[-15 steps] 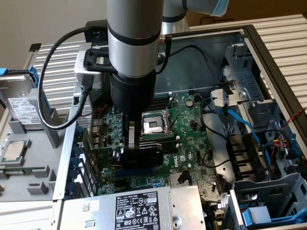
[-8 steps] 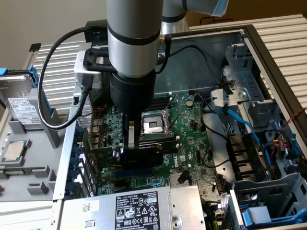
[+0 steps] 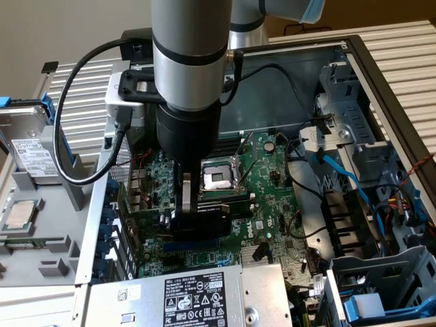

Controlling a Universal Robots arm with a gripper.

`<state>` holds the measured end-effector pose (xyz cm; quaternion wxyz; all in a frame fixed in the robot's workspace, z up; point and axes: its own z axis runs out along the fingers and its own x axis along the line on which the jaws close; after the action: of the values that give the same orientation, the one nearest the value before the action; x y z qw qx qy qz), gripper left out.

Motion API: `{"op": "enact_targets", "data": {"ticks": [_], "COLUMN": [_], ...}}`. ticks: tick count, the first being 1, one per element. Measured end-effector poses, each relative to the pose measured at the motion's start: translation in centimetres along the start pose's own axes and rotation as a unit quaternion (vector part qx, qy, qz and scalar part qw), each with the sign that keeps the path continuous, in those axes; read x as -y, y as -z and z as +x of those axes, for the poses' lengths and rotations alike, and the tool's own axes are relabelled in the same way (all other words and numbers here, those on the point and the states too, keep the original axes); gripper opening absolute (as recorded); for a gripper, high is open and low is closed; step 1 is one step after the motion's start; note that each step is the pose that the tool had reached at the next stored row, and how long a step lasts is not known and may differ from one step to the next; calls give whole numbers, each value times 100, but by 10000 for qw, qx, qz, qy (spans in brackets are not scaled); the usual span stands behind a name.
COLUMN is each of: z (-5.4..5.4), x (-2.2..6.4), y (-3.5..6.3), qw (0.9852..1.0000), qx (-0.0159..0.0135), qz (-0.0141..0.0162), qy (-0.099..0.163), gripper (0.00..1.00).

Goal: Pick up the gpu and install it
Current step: 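Insert the gpu into the slot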

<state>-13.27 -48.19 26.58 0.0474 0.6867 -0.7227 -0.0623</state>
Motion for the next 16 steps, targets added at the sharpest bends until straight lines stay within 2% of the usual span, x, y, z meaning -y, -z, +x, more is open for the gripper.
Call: {"op": "enact_targets", "data": {"ticks": [16], "z": [-6], "x": [5], "y": [-46], "qw": [10000], "qx": [-10], "qz": [1], "qy": [-2], "gripper": [26]}}
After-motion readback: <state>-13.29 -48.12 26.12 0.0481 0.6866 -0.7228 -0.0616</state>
